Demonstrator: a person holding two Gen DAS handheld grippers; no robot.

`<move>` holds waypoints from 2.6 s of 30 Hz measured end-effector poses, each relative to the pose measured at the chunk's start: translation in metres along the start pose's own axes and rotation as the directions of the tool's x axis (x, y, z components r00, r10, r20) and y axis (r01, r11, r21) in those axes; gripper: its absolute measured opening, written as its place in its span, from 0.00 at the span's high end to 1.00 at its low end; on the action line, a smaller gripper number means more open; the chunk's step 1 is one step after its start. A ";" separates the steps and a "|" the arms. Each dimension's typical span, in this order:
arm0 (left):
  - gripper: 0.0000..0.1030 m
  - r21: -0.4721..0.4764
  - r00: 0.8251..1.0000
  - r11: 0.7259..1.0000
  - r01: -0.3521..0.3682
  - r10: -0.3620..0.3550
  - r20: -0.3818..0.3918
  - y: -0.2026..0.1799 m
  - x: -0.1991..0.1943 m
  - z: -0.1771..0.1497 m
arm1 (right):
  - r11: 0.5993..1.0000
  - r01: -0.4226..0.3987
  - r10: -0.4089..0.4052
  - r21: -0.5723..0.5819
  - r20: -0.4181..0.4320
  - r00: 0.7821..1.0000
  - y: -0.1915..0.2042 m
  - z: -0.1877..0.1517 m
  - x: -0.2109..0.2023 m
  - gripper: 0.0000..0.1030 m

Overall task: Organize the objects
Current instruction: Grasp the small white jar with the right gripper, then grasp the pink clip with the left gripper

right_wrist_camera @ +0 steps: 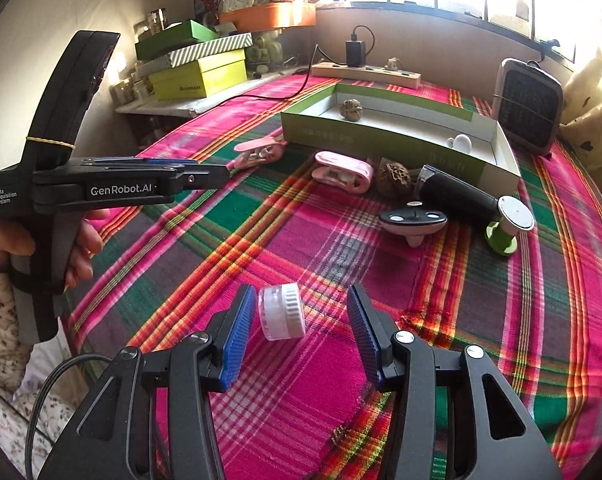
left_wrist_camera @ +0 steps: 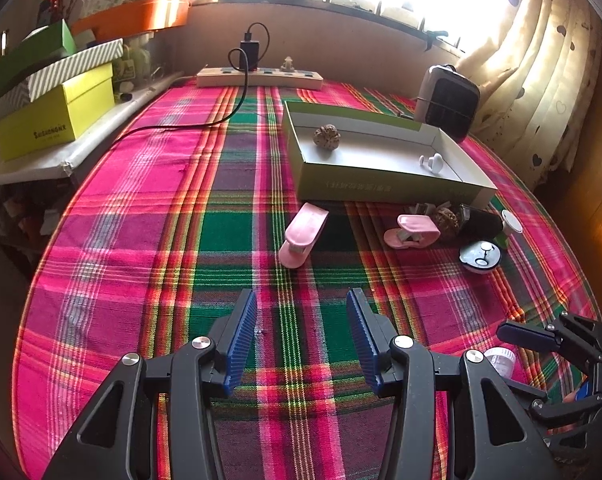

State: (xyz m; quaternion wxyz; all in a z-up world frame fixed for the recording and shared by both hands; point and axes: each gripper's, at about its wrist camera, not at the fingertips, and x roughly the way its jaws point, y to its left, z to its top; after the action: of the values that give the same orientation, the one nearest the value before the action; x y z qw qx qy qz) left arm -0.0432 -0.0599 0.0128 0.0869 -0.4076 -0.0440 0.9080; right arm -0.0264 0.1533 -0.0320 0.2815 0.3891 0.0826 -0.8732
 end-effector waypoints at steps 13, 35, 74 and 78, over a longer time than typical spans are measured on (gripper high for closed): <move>0.56 0.002 1.000 1.000 -0.004 0.004 -0.016 0.001 0.010 0.005 | 1.000 0.015 -0.015 -0.025 -0.001 1.000 0.002 -0.002 0.003 0.76; 0.56 0.034 1.000 0.999 -0.011 0.012 -0.024 0.002 0.037 0.034 | 0.999 0.045 -0.045 -0.005 0.011 0.999 -0.018 0.016 0.009 0.81; 0.85 0.082 0.995 0.993 -0.089 0.092 -0.031 -0.004 0.055 0.050 | 0.998 0.053 -0.054 0.039 0.003 0.999 -0.043 0.046 0.014 0.81; 0.85 0.073 0.995 0.993 -0.097 0.099 -0.030 -0.004 0.055 0.049 | 0.998 0.041 -0.042 0.040 0.004 0.999 -0.045 0.047 0.017 0.81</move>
State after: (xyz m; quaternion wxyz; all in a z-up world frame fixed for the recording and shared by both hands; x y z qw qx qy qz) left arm -0.1157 -0.0454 0.0057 0.0575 -0.4210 0.0100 0.9052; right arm -0.0901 0.1663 -0.0154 0.2556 0.3907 0.0725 -0.8813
